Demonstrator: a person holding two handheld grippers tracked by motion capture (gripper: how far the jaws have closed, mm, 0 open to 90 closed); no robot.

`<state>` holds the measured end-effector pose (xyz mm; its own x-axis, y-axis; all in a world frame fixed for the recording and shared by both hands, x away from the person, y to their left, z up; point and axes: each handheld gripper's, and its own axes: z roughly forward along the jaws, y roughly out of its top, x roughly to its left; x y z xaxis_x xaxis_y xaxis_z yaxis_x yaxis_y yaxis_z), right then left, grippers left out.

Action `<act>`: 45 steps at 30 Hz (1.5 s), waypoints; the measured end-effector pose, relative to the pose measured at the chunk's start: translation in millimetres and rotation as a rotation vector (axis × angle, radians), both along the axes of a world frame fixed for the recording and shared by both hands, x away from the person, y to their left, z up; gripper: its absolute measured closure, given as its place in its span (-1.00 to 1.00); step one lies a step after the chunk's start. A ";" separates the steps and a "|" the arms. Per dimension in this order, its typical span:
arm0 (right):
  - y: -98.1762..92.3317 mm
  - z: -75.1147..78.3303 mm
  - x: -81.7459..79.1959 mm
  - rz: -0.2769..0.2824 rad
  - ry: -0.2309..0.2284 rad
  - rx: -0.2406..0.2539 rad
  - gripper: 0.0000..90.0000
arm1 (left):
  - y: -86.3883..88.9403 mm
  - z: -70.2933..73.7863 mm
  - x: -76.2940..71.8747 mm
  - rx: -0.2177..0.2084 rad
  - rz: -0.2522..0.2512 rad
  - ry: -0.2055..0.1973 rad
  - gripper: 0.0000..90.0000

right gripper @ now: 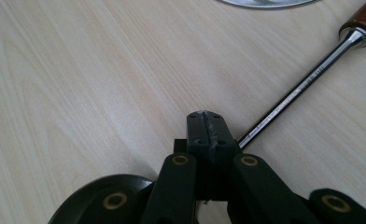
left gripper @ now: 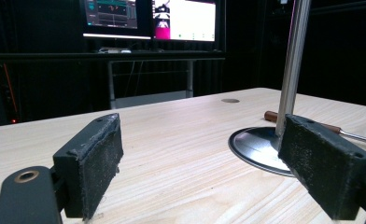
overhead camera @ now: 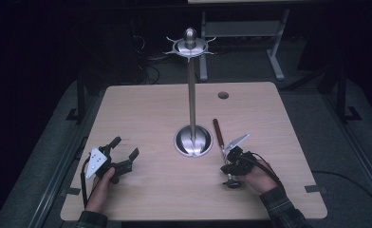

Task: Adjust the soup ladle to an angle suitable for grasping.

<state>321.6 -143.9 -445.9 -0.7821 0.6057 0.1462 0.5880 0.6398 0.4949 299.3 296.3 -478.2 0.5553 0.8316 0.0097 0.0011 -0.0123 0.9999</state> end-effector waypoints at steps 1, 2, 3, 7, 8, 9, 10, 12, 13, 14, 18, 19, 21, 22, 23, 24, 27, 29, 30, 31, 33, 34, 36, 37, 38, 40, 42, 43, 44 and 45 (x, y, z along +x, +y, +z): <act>0.3 -0.4 0.0 -0.002 0.001 -0.001 0.99 | 0.0 0.0 0.0 0.000 0.000 0.000 -0.71; 0.5 -0.9 0.2 -0.002 0.004 -0.002 0.99 | 0.0 0.0 0.0 0.000 0.000 0.000 -0.70; 0.7 -1.3 0.3 -0.003 0.007 -0.004 0.99 | 0.0 0.0 0.0 0.000 0.000 0.000 -0.71; 0.1 -1.4 0.9 -0.001 0.006 -0.008 0.99 | 0.0 0.0 0.0 0.000 0.000 0.000 -0.70; -0.1 -1.2 0.8 -0.006 0.011 -0.010 0.99 | 0.0 0.0 0.0 0.001 0.000 0.000 -0.70; -0.6 -1.8 1.2 -0.007 0.012 -0.012 0.99 | 0.0 0.0 0.0 0.000 0.000 0.000 -0.71; -1.0 -2.5 1.5 -0.008 0.015 -0.021 0.99 | 0.0 0.0 0.0 0.000 0.000 0.000 -0.71; -1.6 -3.9 2.2 -0.011 0.015 -0.037 0.99 | 0.0 0.0 0.0 0.000 0.000 0.000 -0.71; -2.2 -4.1 2.4 -0.015 0.015 -0.041 0.99 | 0.0 0.0 0.0 0.000 0.000 0.000 -0.70; -3.2 -4.0 2.7 -0.018 0.016 -0.042 0.99 | 0.0 0.0 0.0 0.000 0.000 -0.001 -0.70; -10.8 -2.8 5.0 -0.036 0.025 -0.043 0.99 | 0.1 0.0 0.0 0.001 -0.001 0.000 -0.71; -12.4 -3.0 5.4 -0.041 0.028 -0.040 0.99 | 0.1 0.0 0.0 0.000 -0.001 0.000 -0.71; -16.5 -3.1 6.7 -0.055 0.036 -0.044 0.99 | 0.1 0.0 0.0 0.001 -0.001 0.000 -0.70; -19.0 -3.3 7.7 -0.057 0.037 -0.046 0.99 | 0.1 0.0 0.0 0.001 -0.001 0.000 -0.70; -21.4 -3.3 8.3 -0.064 0.041 -0.044 0.99 | 0.1 0.0 0.0 0.000 -0.001 0.000 -0.71; -23.6 -3.0 8.9 -0.074 0.046 -0.046 0.99 | 0.0 0.0 0.0 0.000 -0.001 0.000 -0.71; -30.9 -2.8 10.8 -0.098 0.046 -0.053 0.99 | 0.1 0.0 0.0 0.000 -0.001 0.000 -0.71; -35.2 -2.6 12.0 -0.125 0.046 -0.052 0.99 | 0.1 0.0 0.0 0.000 -0.001 0.000 -0.71; -37.9 -2.6 12.8 -0.124 0.044 -0.054 0.99 | 0.1 0.0 0.0 0.001 -0.001 0.000 -0.71; -40.1 -2.5 13.5 -0.131 0.046 -0.055 0.99 | 0.0 0.0 0.0 0.000 -0.001 0.000 -0.70; -45.0 -2.1 14.9 -0.144 0.045 -0.058 0.99 | 0.0 0.0 0.0 0.000 -0.001 -0.001 -0.70; -46.9 -1.8 15.5 -0.152 0.047 -0.059 0.99 | 0.0 0.0 0.0 0.000 -0.001 0.000 -0.70; -51.4 -1.4 16.7 -0.165 0.046 -0.065 0.99 | 0.0 0.0 0.0 0.000 -0.001 0.000 -0.71; -53.6 -1.1 17.5 -0.169 0.042 -0.069 0.99 | 0.1 0.0 0.0 0.000 -0.001 -0.001 -0.71; -55.2 -0.9 18.0 -0.179 0.042 -0.072 1.00 | 0.0 0.0 0.0 0.000 -0.001 0.000 -0.71; -59.6 -0.7 19.7 -0.188 0.038 -0.080 1.00 | 0.0 0.0 0.0 0.000 -0.001 -0.001 -0.71; -62.4 -0.5 21.0 -0.197 0.042 -0.083 0.99 | 0.0 0.0 0.0 0.000 -0.001 -0.001 -0.71; -64.7 -0.7 22.2 -0.197 0.040 -0.086 1.00 | 0.0 0.0 0.0 0.000 -0.001 0.000 -0.71; -65.9 -0.4 22.6 -0.205 0.042 -0.093 1.00 | 0.0 0.0 0.0 0.000 -0.001 -0.001 -0.70; -67.5 -0.2 23.4 -0.206 0.038 -0.095 0.99 | 0.0 0.0 0.0 0.000 -0.001 0.000 -0.70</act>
<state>345.0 -211.4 -446.1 -0.6358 0.7642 0.1082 0.7279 0.5472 0.4131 299.3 296.4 -478.2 0.5561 0.8310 0.0099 0.0006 -0.0124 0.9999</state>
